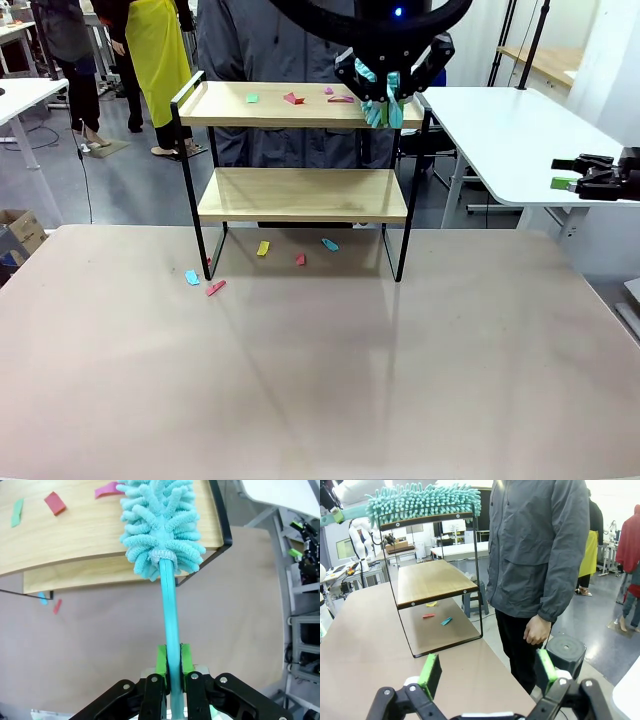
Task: Clean the shelf.
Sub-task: Clean the specific section of the Shelf indicated by the human with the Duster.
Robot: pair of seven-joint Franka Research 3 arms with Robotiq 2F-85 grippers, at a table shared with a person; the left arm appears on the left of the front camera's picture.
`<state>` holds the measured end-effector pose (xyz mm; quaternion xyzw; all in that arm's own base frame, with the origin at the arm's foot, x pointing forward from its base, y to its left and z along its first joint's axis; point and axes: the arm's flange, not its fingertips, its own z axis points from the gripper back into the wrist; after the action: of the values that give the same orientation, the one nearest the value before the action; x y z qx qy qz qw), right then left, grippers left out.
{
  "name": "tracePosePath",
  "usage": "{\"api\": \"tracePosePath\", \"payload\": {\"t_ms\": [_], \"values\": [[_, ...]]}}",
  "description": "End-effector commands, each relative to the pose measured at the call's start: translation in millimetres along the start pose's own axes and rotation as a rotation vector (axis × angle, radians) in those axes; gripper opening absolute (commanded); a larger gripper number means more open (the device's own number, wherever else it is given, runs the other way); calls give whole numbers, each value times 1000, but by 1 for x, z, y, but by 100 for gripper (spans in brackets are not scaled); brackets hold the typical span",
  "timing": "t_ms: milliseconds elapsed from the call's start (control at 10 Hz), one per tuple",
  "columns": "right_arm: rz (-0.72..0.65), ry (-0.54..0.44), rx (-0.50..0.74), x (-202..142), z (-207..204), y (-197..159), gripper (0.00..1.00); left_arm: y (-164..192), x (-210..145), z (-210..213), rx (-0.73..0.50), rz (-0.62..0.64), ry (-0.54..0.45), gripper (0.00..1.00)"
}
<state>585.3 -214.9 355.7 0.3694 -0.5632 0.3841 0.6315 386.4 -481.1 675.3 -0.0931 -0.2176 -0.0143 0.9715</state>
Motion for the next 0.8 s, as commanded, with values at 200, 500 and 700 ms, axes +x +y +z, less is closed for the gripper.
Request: {"api": "tracePosePath", "payload": {"t_ms": [200, 500, 700], "values": [[3, -2, 2, 2, -2, 1, 100, 57, 7, 4, 48, 6, 79, 13], [3, -2, 2, 2, -2, 1, 100, 115, 13, 10, 136, 36, 125, 13], [3, -2, 2, 2, -2, 1, 100, 154, 18, 17, 229, 31, 132, 13]]}}
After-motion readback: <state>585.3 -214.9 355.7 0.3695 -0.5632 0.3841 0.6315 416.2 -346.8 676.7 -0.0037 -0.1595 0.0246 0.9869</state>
